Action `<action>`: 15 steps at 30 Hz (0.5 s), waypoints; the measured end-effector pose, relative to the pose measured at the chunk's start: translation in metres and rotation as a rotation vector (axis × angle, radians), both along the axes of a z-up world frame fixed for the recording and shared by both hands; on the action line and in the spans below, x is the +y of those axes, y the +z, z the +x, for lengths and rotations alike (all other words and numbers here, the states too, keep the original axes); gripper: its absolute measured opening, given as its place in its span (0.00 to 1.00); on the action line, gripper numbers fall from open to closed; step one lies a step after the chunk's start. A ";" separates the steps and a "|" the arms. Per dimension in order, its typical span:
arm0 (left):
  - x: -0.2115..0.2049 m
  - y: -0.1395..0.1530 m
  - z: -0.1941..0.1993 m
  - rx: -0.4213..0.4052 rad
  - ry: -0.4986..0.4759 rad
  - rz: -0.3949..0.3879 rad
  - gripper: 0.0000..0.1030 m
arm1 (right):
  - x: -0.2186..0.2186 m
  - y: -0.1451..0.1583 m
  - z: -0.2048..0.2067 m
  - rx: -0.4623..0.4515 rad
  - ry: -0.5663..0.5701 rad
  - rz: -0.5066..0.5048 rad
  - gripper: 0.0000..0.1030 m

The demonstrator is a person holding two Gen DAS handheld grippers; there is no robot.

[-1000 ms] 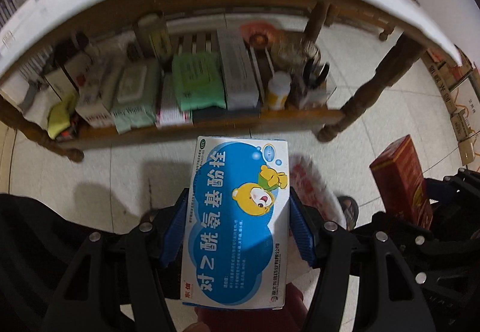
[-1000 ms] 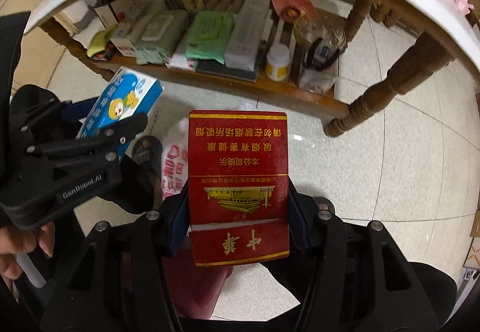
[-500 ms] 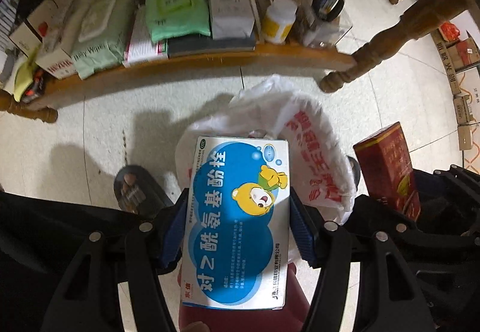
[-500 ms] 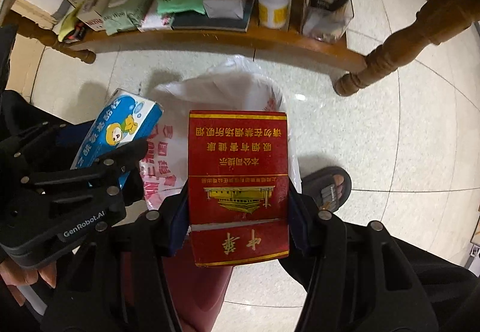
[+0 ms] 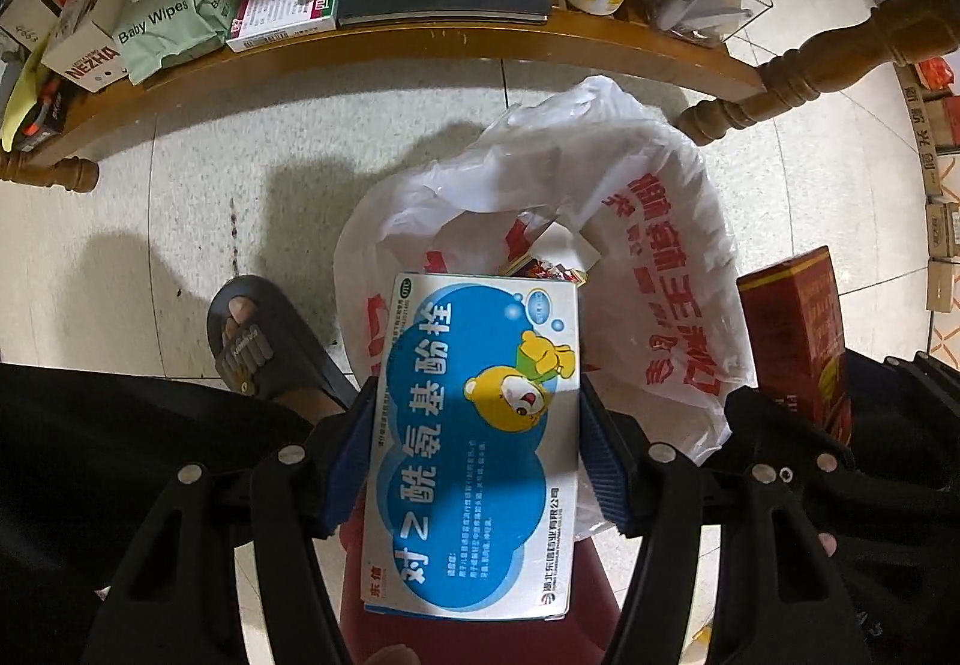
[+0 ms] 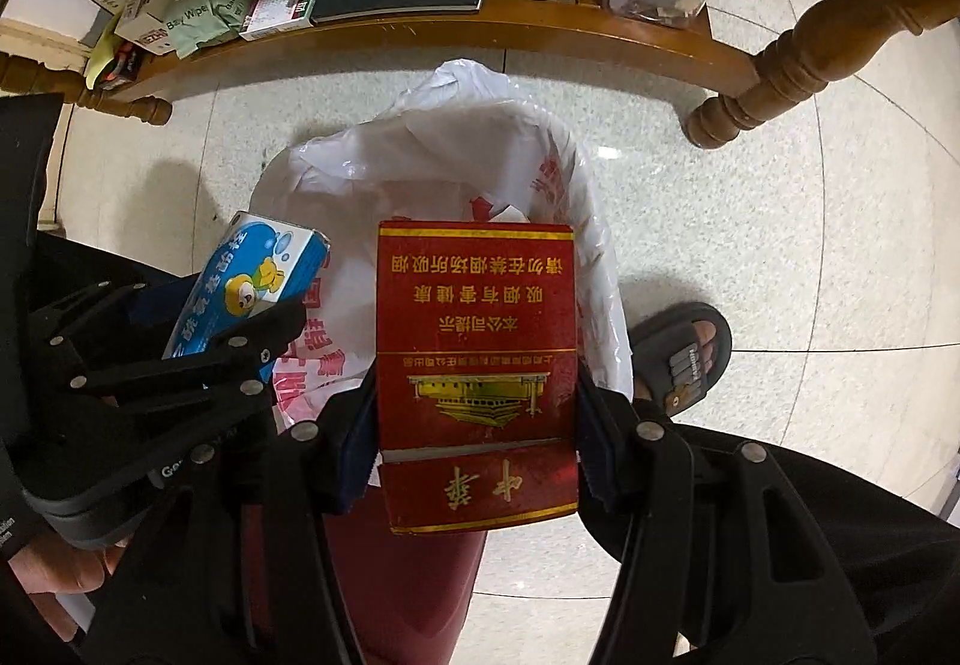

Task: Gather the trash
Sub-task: 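Open both tools over the bag to drop the two boxes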

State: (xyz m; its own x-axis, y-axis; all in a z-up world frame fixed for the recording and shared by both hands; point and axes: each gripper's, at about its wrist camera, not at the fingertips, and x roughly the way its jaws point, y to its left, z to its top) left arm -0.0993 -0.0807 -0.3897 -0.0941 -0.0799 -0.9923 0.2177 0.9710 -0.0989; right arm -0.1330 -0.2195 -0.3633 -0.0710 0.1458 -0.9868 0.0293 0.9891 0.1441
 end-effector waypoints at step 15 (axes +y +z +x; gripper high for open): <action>0.010 -0.001 0.006 -0.011 0.050 -0.001 0.81 | -0.007 0.000 0.004 0.014 -0.057 0.007 0.68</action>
State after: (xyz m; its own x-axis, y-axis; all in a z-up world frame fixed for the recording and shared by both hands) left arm -0.0936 -0.0709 -0.3910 -0.0789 -0.0853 -0.9932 0.1697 0.9806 -0.0977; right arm -0.1291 -0.2265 -0.3636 -0.0765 0.1573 -0.9846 0.0881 0.9847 0.1504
